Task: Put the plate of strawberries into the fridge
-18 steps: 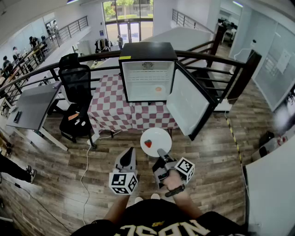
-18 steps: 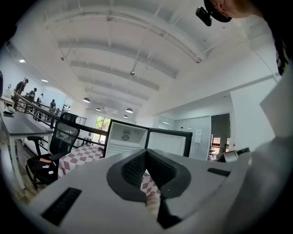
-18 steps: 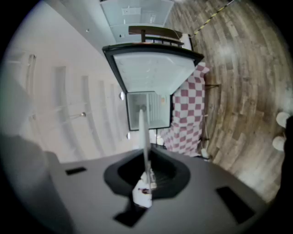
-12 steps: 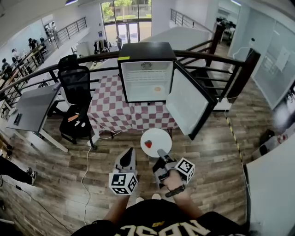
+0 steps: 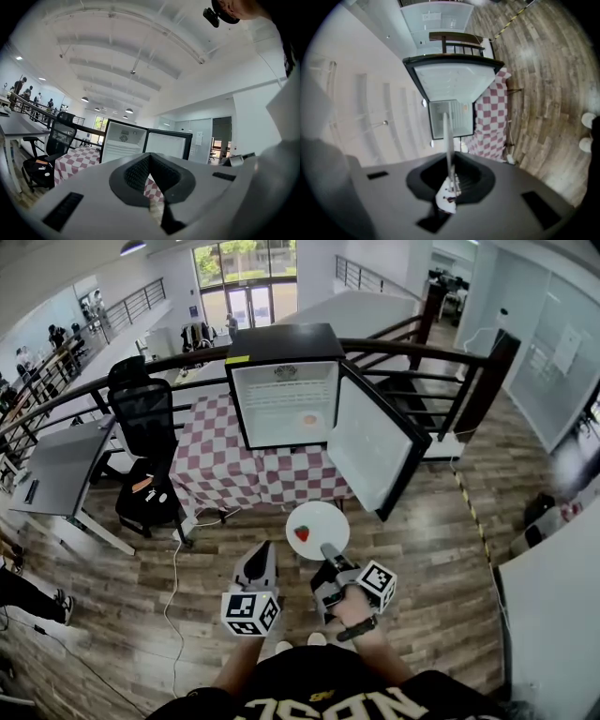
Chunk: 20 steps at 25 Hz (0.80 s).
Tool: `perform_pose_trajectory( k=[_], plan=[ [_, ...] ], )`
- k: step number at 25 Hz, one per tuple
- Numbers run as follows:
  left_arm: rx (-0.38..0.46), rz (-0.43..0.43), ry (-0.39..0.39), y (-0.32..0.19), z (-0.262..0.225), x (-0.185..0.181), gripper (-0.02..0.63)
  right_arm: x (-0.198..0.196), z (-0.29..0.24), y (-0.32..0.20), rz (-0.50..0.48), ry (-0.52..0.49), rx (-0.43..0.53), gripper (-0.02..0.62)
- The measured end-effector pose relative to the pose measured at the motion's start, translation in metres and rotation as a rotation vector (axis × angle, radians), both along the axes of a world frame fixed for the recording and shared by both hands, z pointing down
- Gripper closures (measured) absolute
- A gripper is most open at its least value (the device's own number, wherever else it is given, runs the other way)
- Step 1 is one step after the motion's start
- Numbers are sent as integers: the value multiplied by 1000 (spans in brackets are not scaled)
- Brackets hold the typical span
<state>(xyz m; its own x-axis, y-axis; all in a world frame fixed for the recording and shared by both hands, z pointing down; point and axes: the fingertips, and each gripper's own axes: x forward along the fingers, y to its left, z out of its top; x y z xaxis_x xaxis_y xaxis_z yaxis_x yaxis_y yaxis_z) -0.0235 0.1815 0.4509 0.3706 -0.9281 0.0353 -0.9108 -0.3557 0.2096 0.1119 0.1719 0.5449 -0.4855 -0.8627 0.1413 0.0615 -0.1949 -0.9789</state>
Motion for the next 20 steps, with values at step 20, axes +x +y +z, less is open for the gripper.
perform_pose_trajectory(
  k=[20],
  plan=[
    [-4, -10, 1, 1, 4, 21, 589, 9, -1, 0, -57, 16, 13, 557]
  ],
)
